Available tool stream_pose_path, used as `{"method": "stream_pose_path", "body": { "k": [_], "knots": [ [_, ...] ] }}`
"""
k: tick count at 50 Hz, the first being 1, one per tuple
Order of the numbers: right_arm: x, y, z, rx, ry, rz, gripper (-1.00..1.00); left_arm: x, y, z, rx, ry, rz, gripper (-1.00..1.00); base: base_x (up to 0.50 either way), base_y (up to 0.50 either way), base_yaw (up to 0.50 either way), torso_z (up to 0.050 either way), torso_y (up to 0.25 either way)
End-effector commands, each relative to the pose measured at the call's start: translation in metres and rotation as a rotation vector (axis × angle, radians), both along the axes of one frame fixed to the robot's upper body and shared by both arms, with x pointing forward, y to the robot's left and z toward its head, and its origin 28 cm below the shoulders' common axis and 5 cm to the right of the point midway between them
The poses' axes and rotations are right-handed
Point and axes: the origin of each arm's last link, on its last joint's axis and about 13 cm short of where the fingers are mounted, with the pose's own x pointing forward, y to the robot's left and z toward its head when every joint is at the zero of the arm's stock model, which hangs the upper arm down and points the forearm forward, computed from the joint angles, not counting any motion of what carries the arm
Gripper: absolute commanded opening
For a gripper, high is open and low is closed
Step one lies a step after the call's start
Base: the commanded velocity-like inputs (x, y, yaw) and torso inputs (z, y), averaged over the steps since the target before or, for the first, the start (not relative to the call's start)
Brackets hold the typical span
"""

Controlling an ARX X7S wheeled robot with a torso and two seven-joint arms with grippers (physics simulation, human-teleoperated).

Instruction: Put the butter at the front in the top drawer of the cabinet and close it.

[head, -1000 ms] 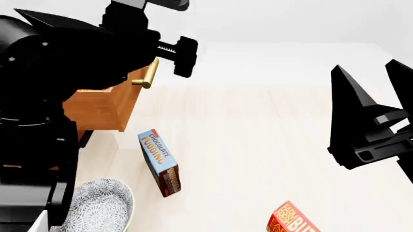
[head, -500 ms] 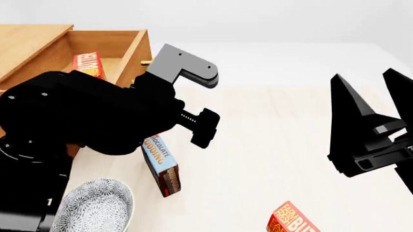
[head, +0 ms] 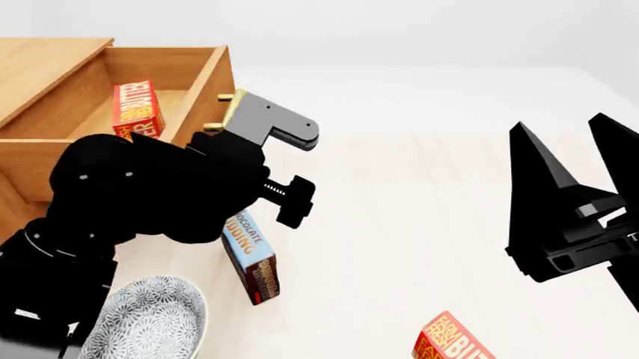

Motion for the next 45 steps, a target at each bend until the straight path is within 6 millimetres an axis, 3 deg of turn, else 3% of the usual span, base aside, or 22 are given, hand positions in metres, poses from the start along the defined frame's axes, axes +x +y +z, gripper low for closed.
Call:
{"method": "stream_pose_path", "body": {
  "k": [1,25,34,45],
  "knots": [
    [0.0,-0.001,-0.001,0.002,-0.003,0.0,1.0,0.007,0.015,-0.005,0.012,-0.009,0.11,1.0,0.0,0.0,0.0,0.0,0.0],
    [-0.001,0.001,0.003,-0.004,-0.009,0.004,1.0,0.03,0.055,-0.004,-0.08,-0.005,0.332,1.0,0.0,0.0,0.0,0.0,0.0],
    [0.0,-0.001,0.0,-0.01,-0.008,-0.002,1.0,0.04,0.082,0.004,-0.082,-0.033,0.451,1.0,0.0,0.0,0.0,0.0,0.0],
    [-0.001,0.0,0.002,-0.009,-0.011,0.002,1.0,0.049,0.113,-0.001,-0.067,-0.054,0.607,1.0,0.0,0.0,0.0,0.0,0.0]
  ]
}}
